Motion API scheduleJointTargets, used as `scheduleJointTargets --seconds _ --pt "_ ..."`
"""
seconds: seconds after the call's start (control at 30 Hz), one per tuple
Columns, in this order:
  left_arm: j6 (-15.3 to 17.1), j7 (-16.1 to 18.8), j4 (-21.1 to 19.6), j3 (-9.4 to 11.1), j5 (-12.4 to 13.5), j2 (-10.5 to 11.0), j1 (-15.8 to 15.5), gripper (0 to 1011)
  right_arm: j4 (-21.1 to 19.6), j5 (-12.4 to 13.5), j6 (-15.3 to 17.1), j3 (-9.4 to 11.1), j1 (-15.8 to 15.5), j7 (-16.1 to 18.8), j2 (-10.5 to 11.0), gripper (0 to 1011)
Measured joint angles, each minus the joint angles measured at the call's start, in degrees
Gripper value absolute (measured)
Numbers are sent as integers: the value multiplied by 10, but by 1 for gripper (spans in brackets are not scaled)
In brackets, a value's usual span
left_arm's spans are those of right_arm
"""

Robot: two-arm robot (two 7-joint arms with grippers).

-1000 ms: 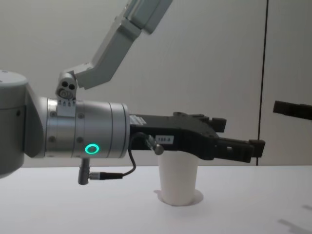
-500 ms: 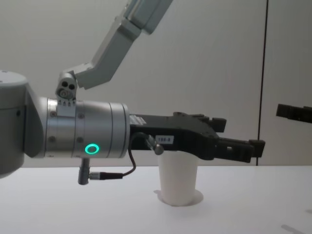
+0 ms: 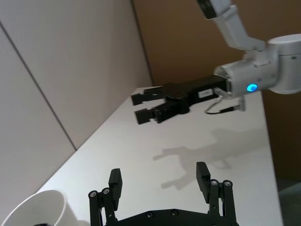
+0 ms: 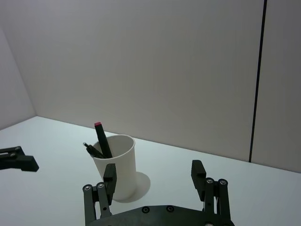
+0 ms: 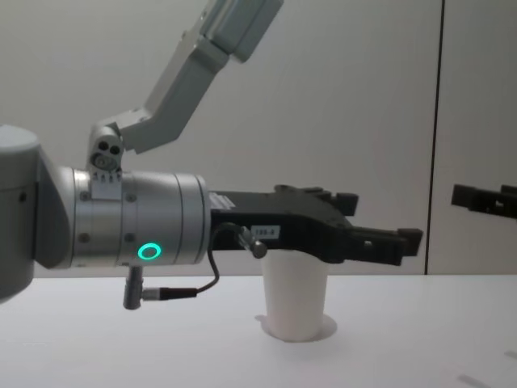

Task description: Place the pen into the pen holder.

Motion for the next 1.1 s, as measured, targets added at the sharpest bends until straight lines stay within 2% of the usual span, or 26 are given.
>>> scheduleJointTargets --seconds 1.1 --pt "-45 253 -42 40 -39 56 44 1004 -162 -98 -39 -65 -128 -245 -11 1001"
